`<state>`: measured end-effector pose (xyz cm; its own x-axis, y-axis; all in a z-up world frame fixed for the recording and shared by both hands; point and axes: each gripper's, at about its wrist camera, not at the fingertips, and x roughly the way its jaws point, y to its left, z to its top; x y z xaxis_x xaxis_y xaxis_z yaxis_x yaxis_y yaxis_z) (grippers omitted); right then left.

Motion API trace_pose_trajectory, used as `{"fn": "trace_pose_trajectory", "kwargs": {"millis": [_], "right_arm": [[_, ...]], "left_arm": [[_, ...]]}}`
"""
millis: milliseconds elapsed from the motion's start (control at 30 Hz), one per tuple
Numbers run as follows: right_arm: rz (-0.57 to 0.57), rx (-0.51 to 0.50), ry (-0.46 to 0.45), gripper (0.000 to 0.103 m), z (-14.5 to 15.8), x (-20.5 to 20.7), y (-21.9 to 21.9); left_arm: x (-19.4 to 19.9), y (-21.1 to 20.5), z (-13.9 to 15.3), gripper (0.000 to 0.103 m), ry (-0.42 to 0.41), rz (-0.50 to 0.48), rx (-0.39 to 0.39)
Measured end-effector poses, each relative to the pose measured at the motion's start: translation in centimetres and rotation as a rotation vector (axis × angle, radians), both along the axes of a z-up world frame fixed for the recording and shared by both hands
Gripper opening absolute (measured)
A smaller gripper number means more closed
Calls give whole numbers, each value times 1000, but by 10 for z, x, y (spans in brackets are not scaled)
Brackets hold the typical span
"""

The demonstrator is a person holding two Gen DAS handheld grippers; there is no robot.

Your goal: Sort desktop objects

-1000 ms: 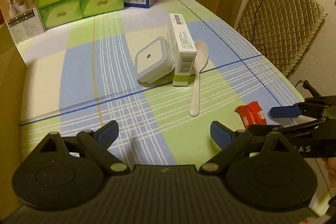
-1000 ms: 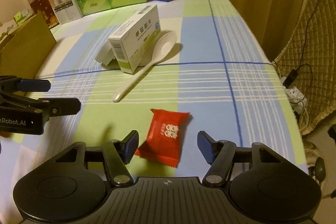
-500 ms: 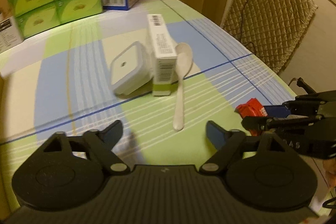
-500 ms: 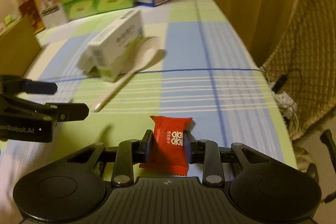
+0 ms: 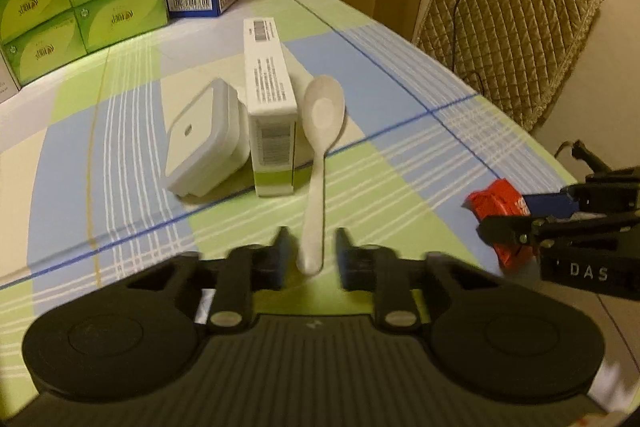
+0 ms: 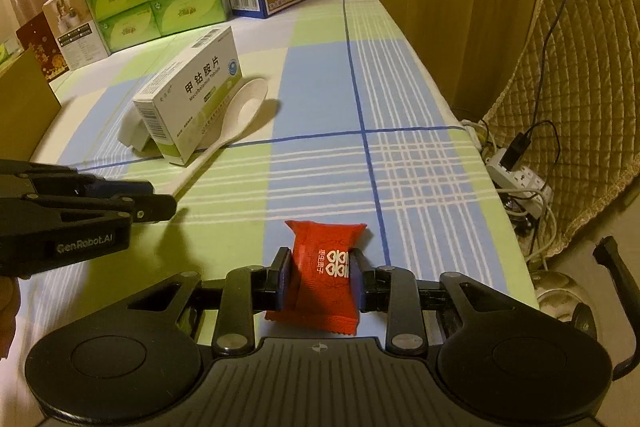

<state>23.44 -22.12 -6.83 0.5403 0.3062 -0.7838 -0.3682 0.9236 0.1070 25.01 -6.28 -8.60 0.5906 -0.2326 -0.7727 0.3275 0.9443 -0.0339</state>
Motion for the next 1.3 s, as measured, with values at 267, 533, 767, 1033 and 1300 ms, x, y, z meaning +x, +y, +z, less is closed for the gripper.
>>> {"fn": "trace_pose_trajectory", "kwargs": {"millis": [267,533,767,1033,1300], "right_arm": [[-4,6,49,27,5,-13,-5],[36,13,113,27,19,-37,-2],[121,2,115,27,31,-43,33],[158,-32,92,27,26,-31,74],[78,-12,98,27,8,-25,71]], "left_arm": [[-42,8,5,10,66,30,18],[-119,37,13,10,130,161,19],[-146,59,21,12,153,248,10],[-128,77,28,45,49,247,-49],[-95,69,8,47,-29,156,-73]]}}
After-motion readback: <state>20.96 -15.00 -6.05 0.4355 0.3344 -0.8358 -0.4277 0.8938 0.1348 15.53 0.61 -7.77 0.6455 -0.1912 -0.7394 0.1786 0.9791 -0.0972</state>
